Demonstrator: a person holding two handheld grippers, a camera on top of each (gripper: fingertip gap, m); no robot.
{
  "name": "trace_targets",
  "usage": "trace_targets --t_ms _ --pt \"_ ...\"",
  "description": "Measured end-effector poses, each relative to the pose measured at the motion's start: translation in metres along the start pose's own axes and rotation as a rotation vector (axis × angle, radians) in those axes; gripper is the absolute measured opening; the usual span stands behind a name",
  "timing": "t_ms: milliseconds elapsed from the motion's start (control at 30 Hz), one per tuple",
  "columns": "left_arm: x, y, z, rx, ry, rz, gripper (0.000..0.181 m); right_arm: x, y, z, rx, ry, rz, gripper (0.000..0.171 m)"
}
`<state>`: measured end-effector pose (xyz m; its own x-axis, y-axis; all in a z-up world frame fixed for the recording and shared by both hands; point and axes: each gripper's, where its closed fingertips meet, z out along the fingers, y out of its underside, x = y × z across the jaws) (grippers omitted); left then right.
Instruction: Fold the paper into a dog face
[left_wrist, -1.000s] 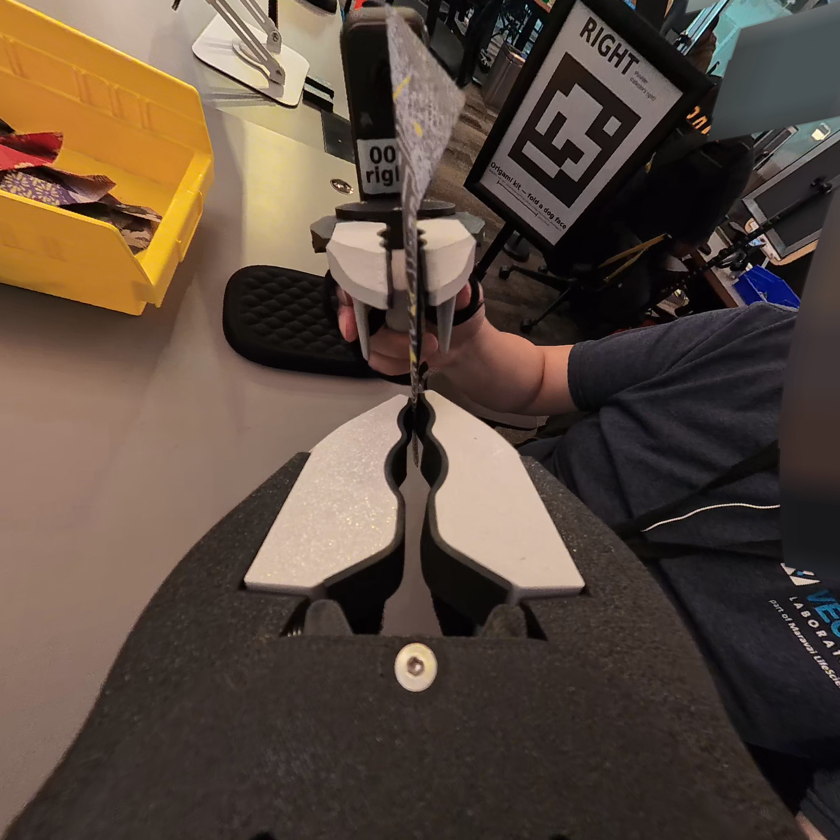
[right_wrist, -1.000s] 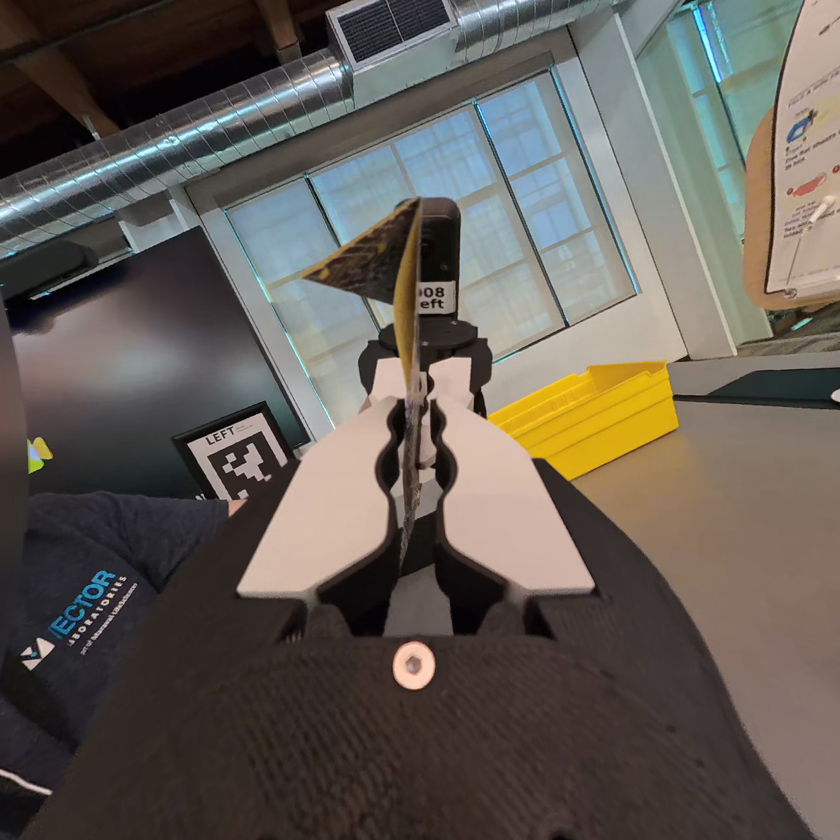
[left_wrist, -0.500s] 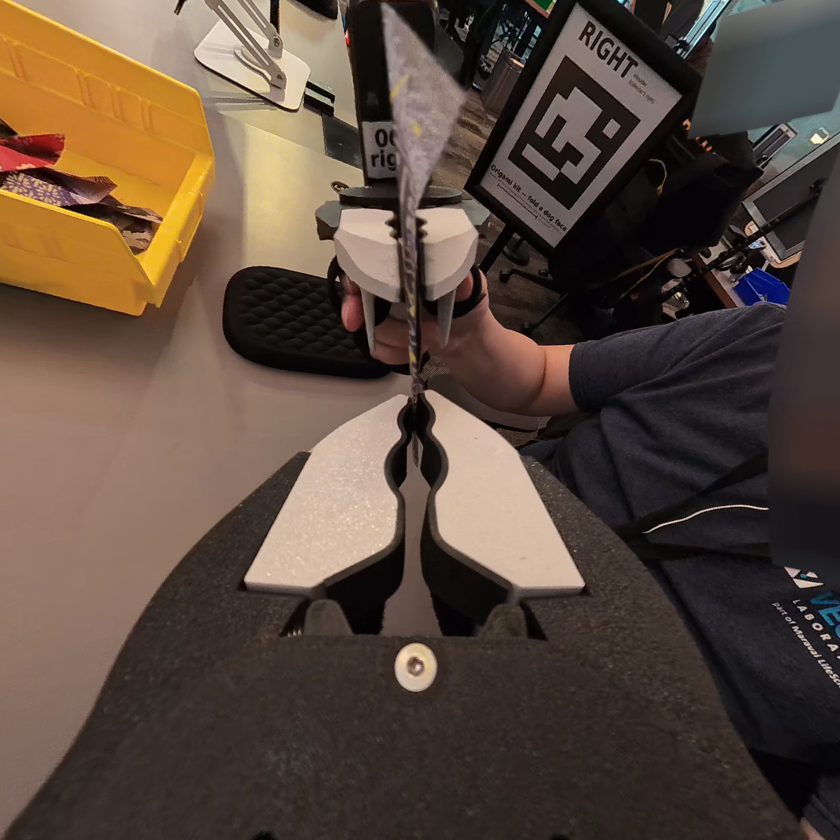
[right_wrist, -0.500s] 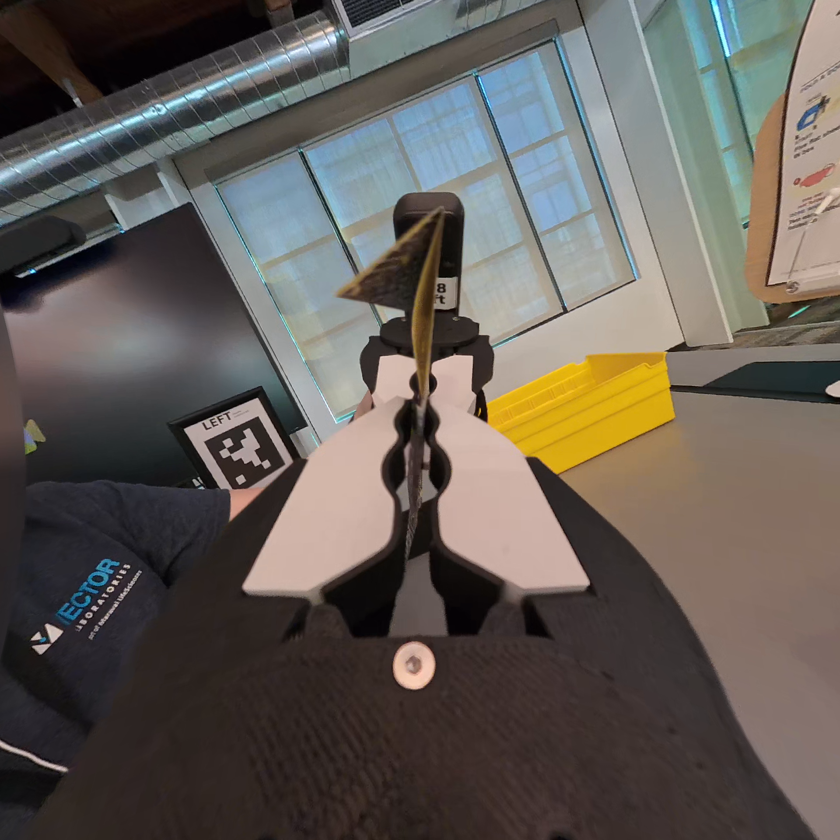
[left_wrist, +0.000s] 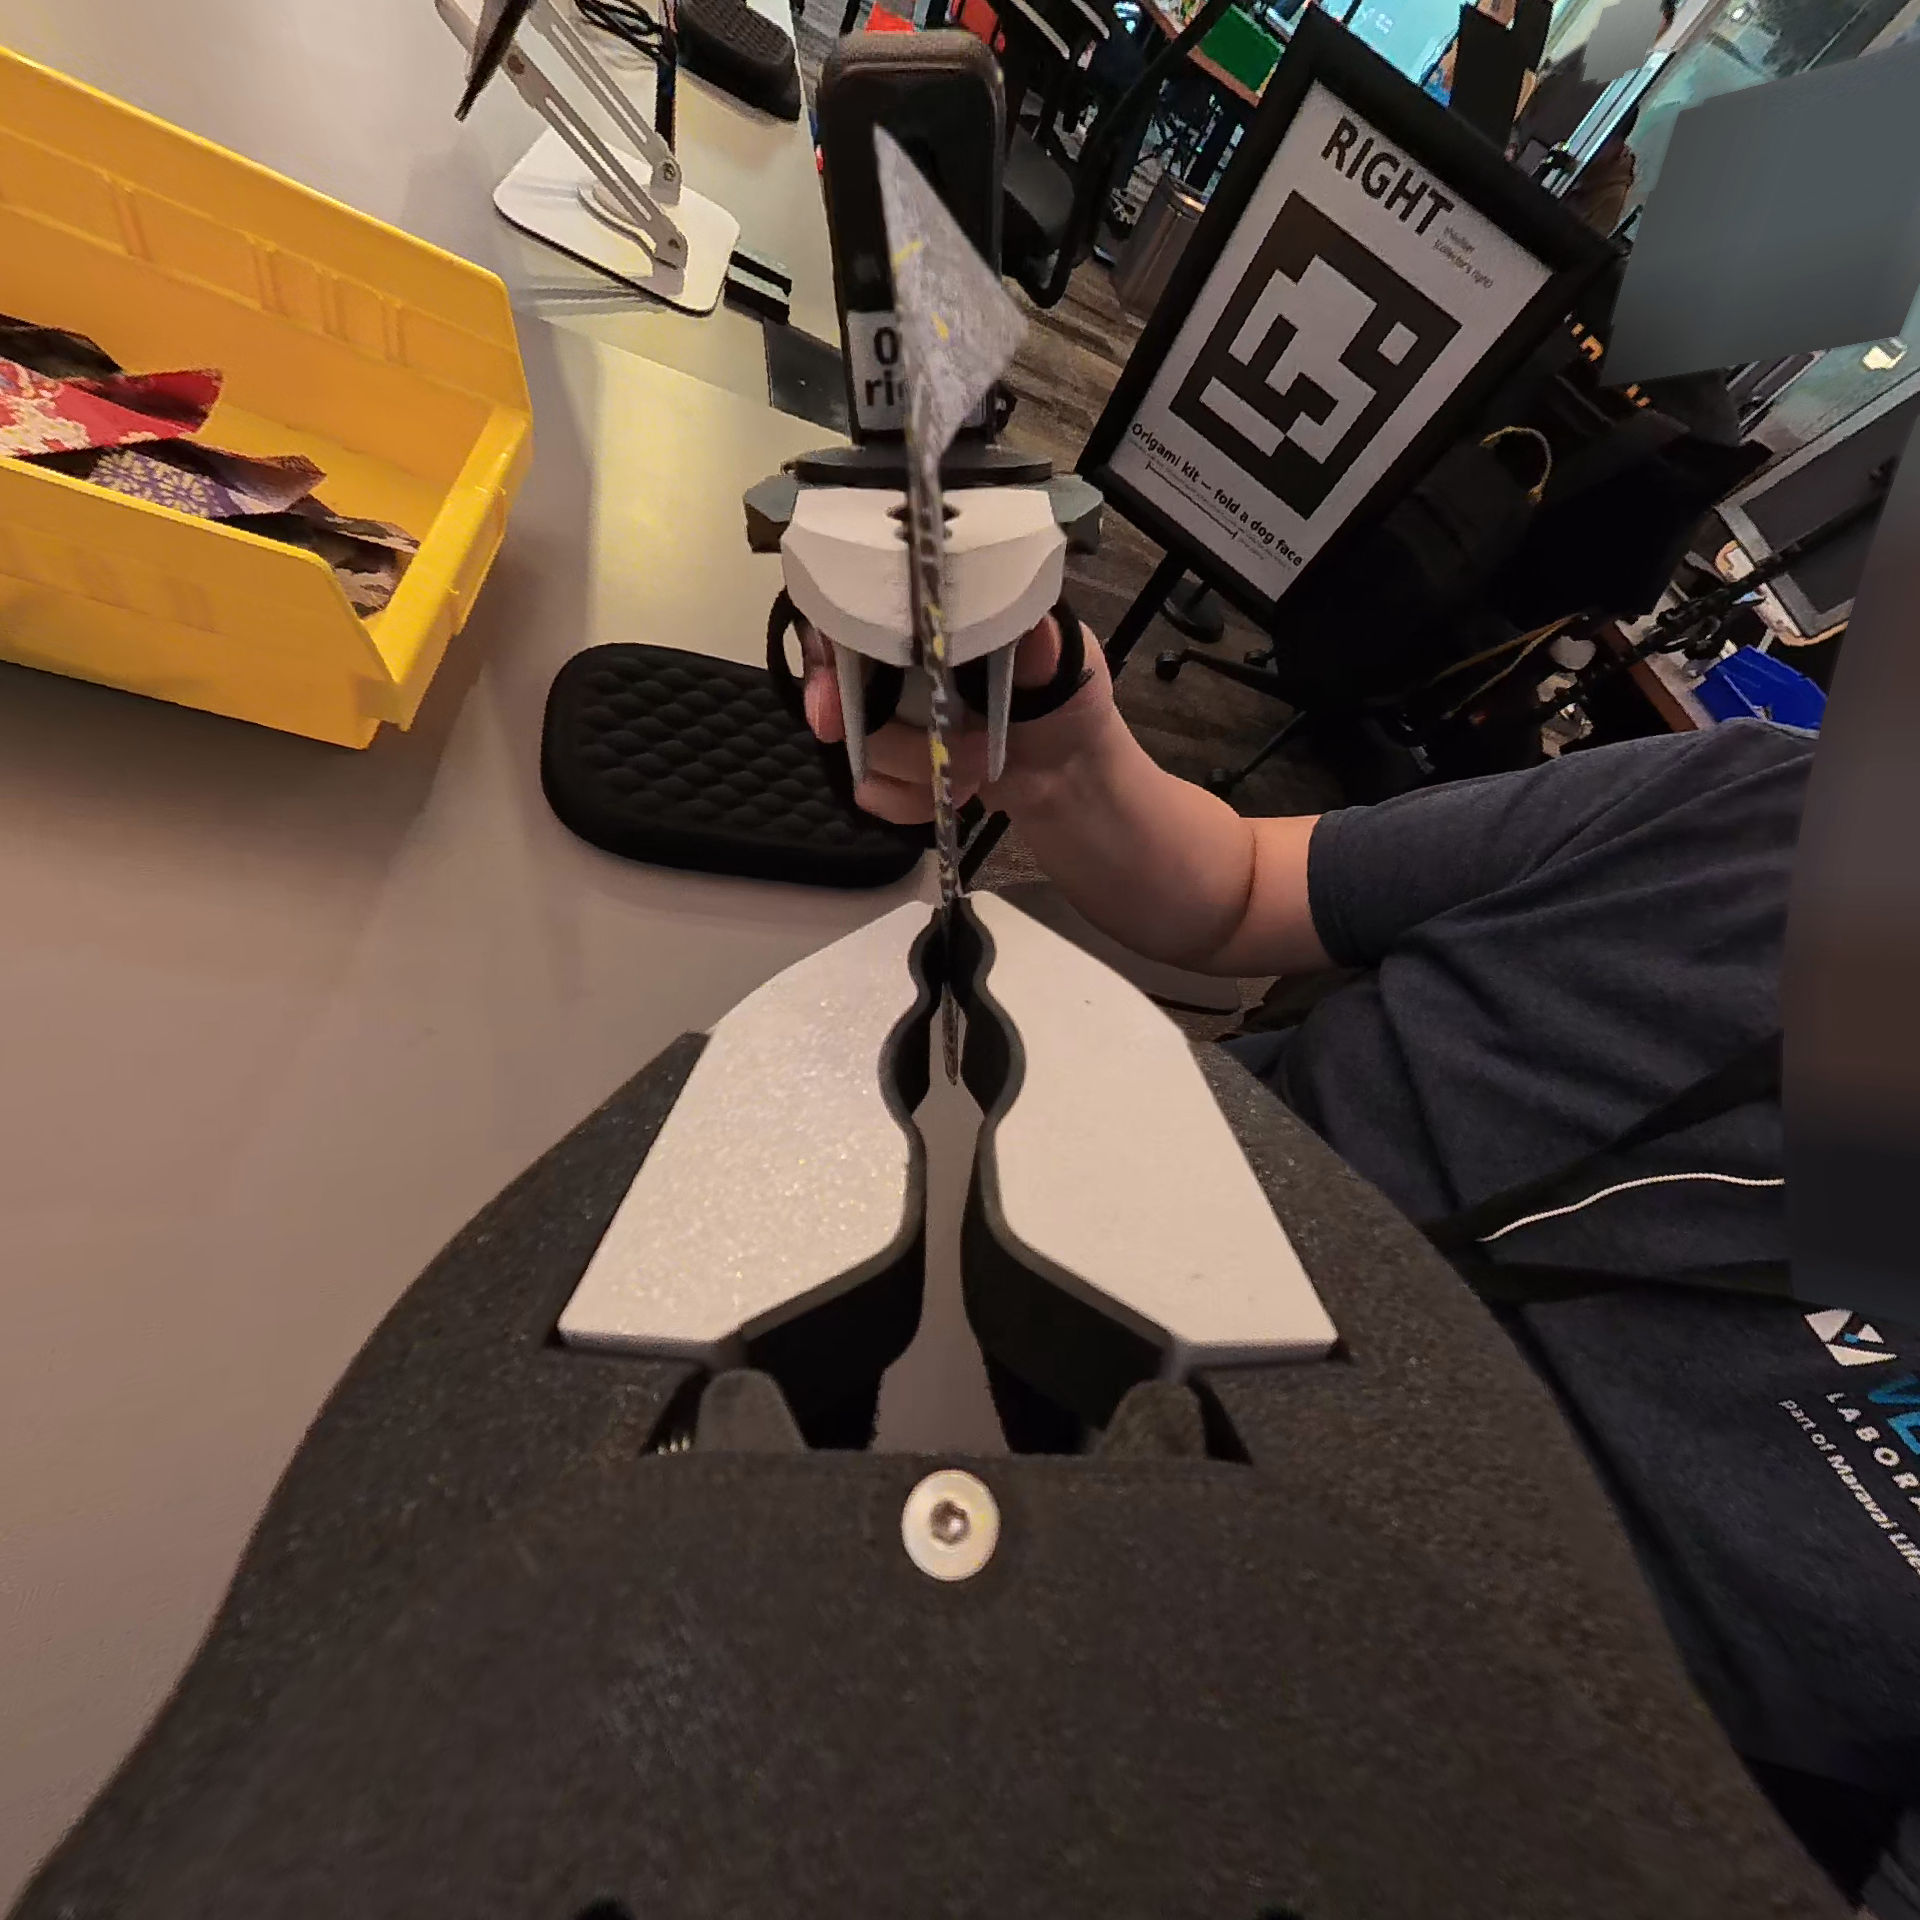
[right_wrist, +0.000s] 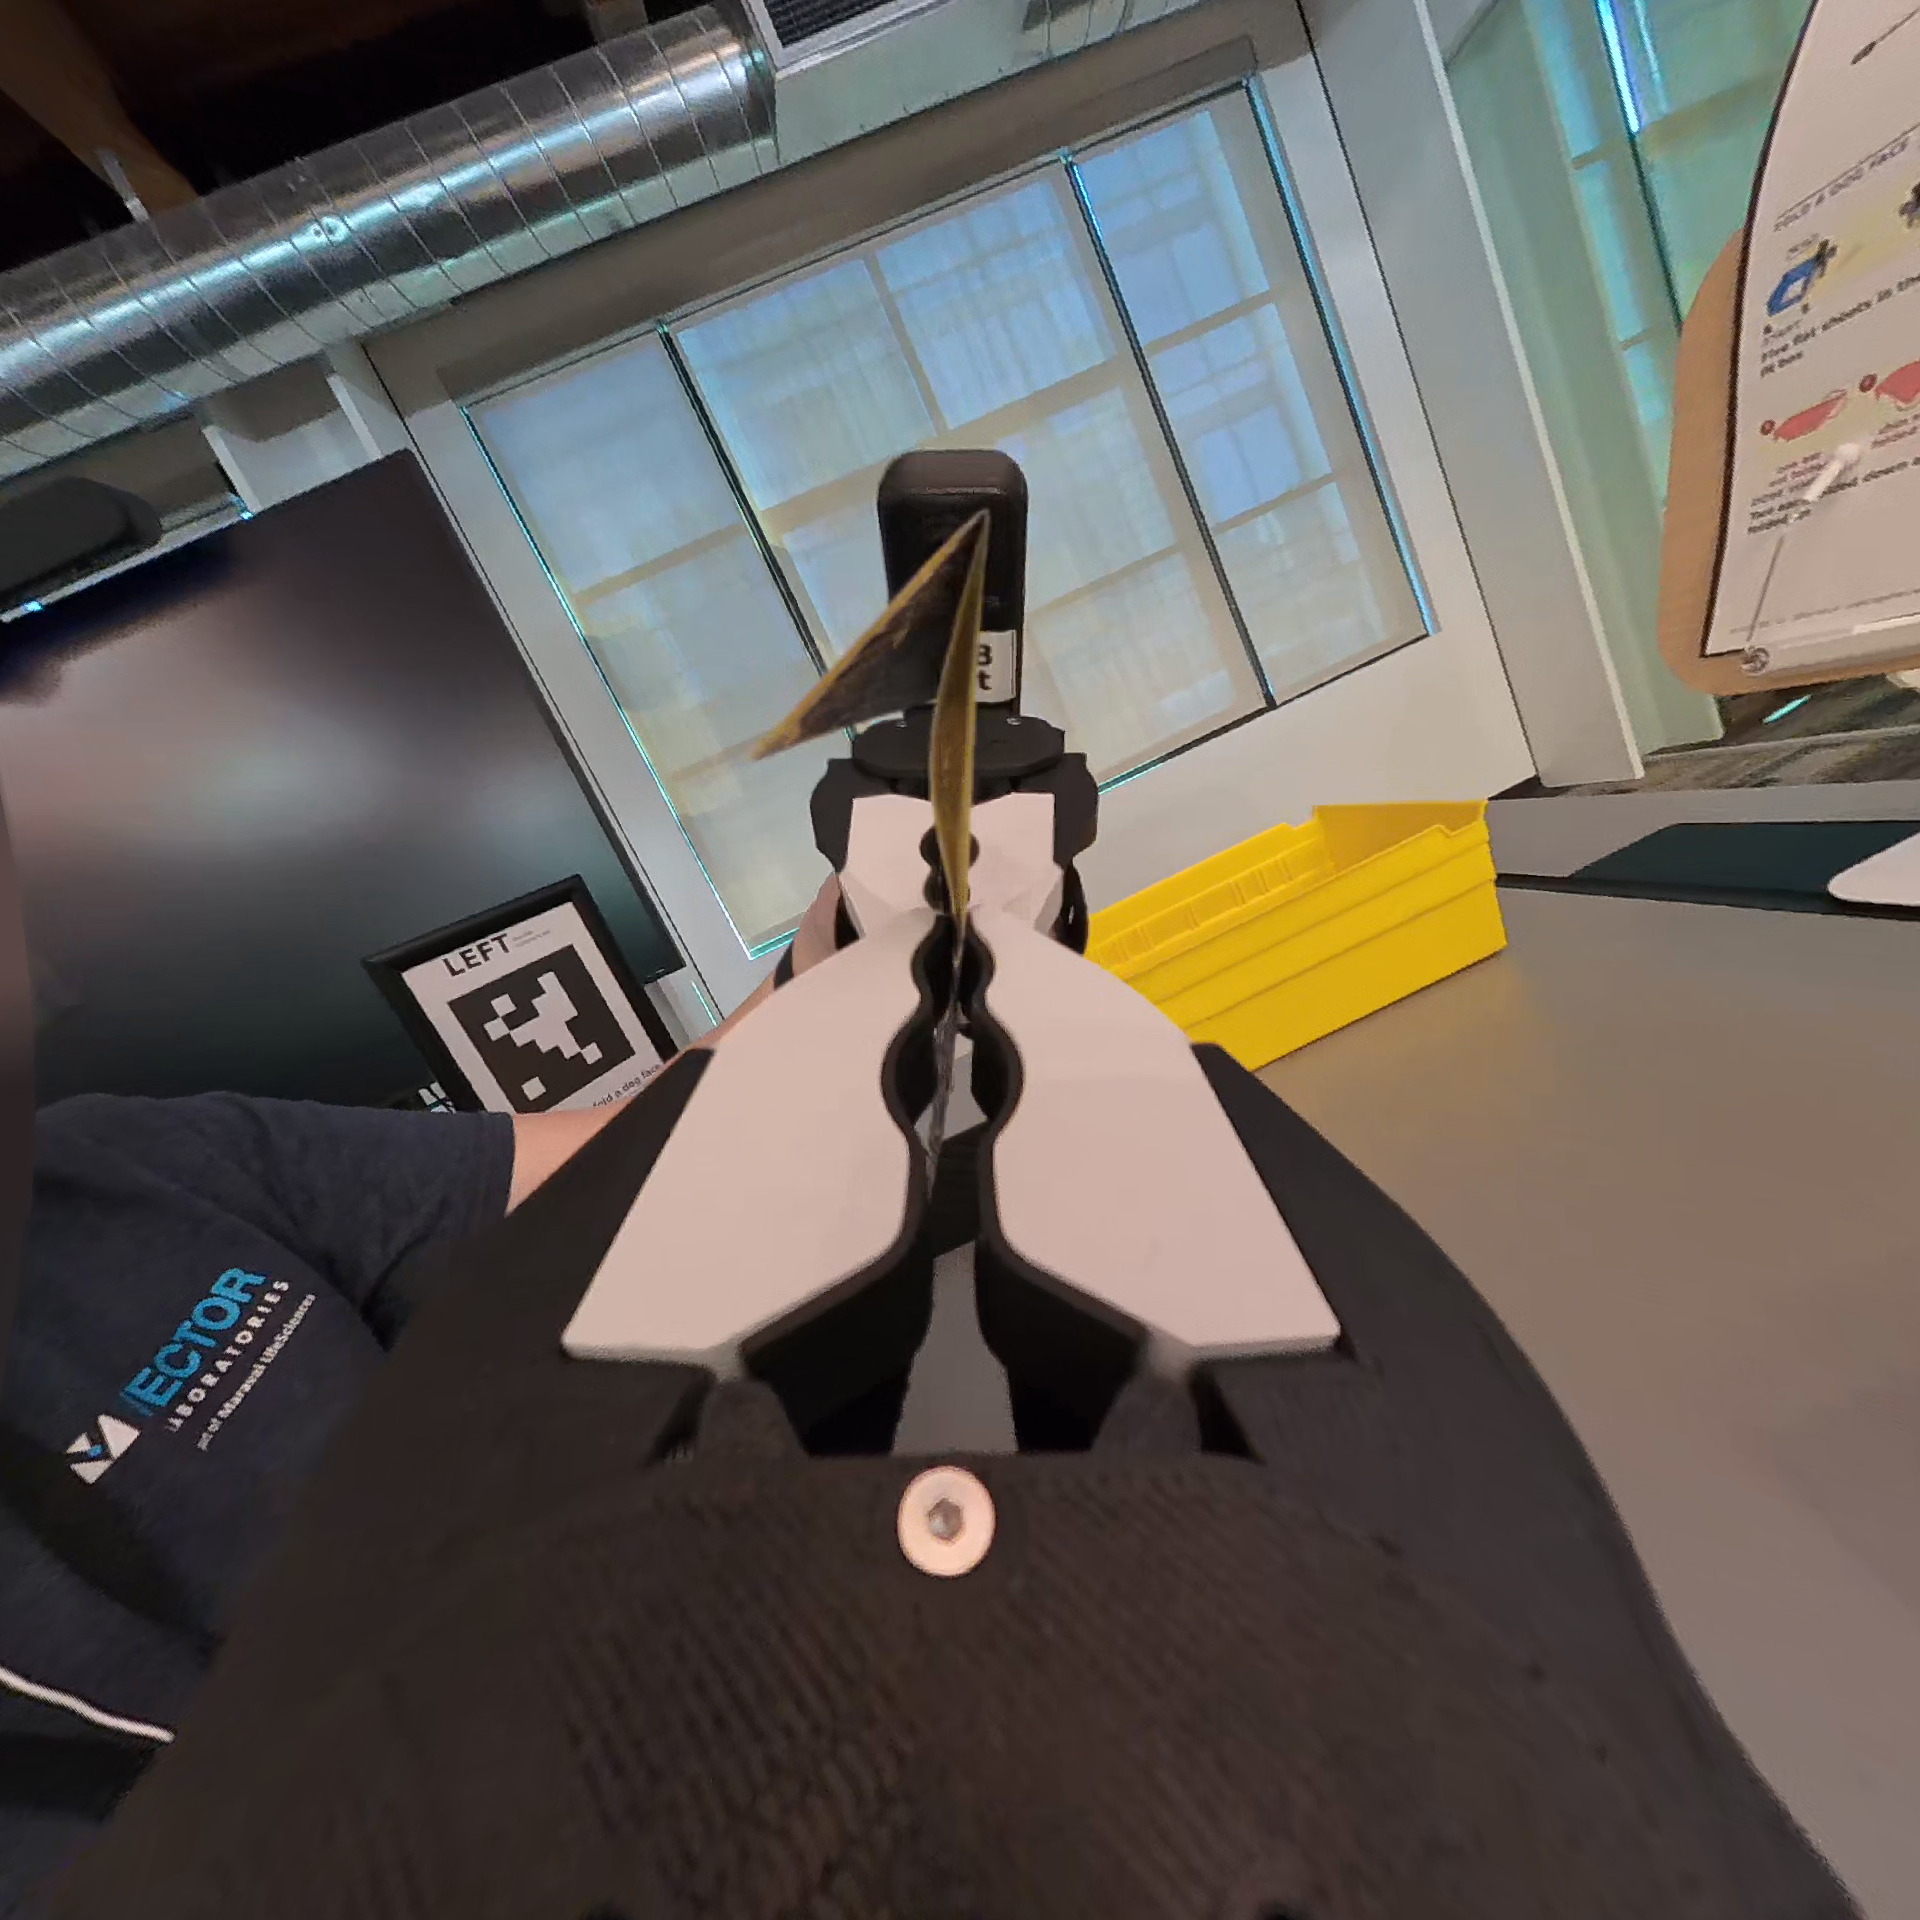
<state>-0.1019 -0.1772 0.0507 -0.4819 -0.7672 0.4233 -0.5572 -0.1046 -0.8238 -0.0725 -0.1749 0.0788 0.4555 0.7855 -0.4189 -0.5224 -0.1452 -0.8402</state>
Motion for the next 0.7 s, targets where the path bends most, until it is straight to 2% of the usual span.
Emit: trace_targets --t_ms 67,100,267,300,333,367,400,433,467,567,600,633,700 --pt "0.001 -0.002 -0.002 0.016 0.004 -0.004 0.0 0.0 -0.004 -0.002 0.022 0.001 0.01 0.01" --pt "0.001 -0.004 -0.003 0.027 0.005 -0.005 0.0 0.0 -0.004 -0.003 0.023 -0.004 0.006 0.001" --pt "0.002 -0.008 -0.007 0.06 0.001 -0.003 0.0 0.005 -0.006 -0.007 0.035 0.024 0.013 0.009" --pt "0.002 -0.009 -0.008 0.067 0.0 -0.004 0.0 0.002 -0.007 -0.008 0.039 -0.003 0.006 0.001" --pt "0.002 -0.009 -0.008 0.07 -0.001 -0.004 0.0 0.001 -0.006 -0.009 0.034 -0.012 0.019 0.001" --pt "0.002 -0.009 -0.008 0.072 -0.003 -0.003 0.0 0.001 -0.006 -0.009 0.041 -0.025 0.032 0.003" --pt "0.002 -0.01 -0.009 0.079 -0.003 -0.003 0.0 0.0 -0.009 -0.01 0.062 -0.034 0.044 0.016" --pt "0.002 -0.011 -0.009 0.089 0.002 -0.006 0.0 0.002 -0.011 -0.011 0.082 -0.033 0.058 0.017" --pt "0.003 -0.011 -0.009 0.096 0.01 -0.012 0.0 -0.001 -0.011 -0.013 0.086 -0.052 0.044 0.001" --pt "0.001 -0.011 -0.009 0.101 0.01 -0.02 0.0 0.001 -0.012 -0.013 0.101 -0.05 0.053 0.001" --pt "0.001 -0.011 -0.009 0.104 0.014 -0.022 0.0 0.0 -0.014 -0.013 0.121 -0.065 0.07 0.009" --pt "0.001 -0.011 -0.008 0.104 0.016 -0.025 0.0 0.002 -0.016 -0.012 0.139 -0.065 0.102 0.025" --pt "0.001 -0.011 -0.007 0.109 0.018 -0.025 0.0 0.001 -0.018 -0.014 0.158 -0.084 0.103 0.001"
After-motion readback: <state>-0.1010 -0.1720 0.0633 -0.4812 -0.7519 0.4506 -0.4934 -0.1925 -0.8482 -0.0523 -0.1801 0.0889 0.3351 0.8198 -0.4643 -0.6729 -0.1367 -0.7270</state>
